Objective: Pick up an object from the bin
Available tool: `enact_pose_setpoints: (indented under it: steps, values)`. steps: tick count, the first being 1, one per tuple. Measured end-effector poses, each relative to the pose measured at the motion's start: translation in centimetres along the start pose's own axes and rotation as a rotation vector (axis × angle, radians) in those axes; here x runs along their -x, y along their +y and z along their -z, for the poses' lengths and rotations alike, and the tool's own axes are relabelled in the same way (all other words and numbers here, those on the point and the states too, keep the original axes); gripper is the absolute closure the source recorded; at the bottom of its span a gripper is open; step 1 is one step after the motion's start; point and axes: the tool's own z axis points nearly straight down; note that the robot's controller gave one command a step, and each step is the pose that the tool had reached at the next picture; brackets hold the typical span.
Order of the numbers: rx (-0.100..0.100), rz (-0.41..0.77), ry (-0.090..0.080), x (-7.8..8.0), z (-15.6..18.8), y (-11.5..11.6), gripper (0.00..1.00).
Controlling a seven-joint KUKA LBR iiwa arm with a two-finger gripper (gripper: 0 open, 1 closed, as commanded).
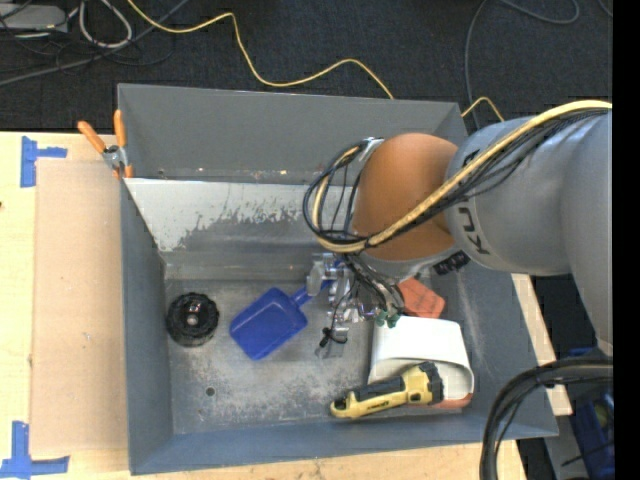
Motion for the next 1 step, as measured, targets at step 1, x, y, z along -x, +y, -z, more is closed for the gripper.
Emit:
enact_pose_setpoints:
  steps: [1]
  values:
    - [0.0,0.0,0.0,0.0,0.0,0.0,0.0]
